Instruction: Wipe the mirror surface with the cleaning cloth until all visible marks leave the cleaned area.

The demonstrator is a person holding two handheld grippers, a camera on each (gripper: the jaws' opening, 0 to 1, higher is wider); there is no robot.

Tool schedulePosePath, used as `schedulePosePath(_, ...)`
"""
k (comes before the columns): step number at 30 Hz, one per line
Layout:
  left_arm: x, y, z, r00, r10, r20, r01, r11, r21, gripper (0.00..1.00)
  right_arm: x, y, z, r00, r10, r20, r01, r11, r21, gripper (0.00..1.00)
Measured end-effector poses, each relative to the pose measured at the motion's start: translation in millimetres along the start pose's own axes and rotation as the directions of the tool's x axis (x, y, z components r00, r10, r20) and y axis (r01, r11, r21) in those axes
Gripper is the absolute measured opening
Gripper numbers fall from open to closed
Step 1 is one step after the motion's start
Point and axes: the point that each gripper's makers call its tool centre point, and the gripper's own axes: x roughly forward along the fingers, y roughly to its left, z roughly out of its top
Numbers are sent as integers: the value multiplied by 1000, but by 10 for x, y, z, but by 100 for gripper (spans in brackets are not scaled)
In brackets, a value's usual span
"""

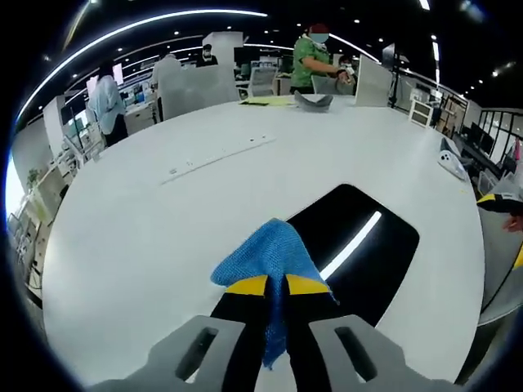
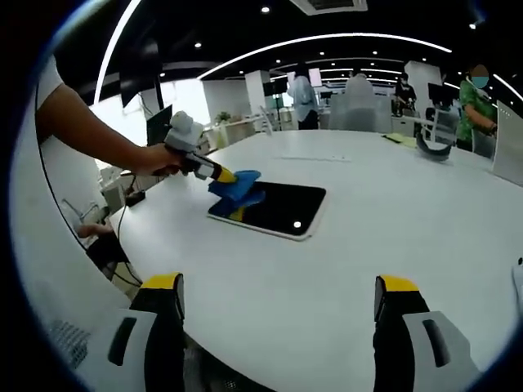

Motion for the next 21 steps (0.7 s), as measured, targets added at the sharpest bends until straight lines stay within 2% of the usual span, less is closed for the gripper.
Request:
schedulePosePath(10, 136, 69, -14, 1000, 0, -26, 1, 1000, 21, 5, 12, 33, -24, 1000, 12, -16, -12, 1000, -9, 97)
schedulePosePath(14, 193, 98, -69, 998, -1, -56, 4, 999, 45, 6, 10, 54, -39, 1000, 19, -21, -19, 1000, -13, 97)
schedulePosePath(18, 243, 80, -125, 997, -23, -75, 27, 998, 52, 17, 19, 58, -59, 999, 24, -29, -24, 1000, -14, 97)
schedulePosePath(21, 243, 88, -100, 997, -20, -75, 24, 998, 59, 22, 25, 54, -48, 999, 26, -31, -26, 999, -19, 97)
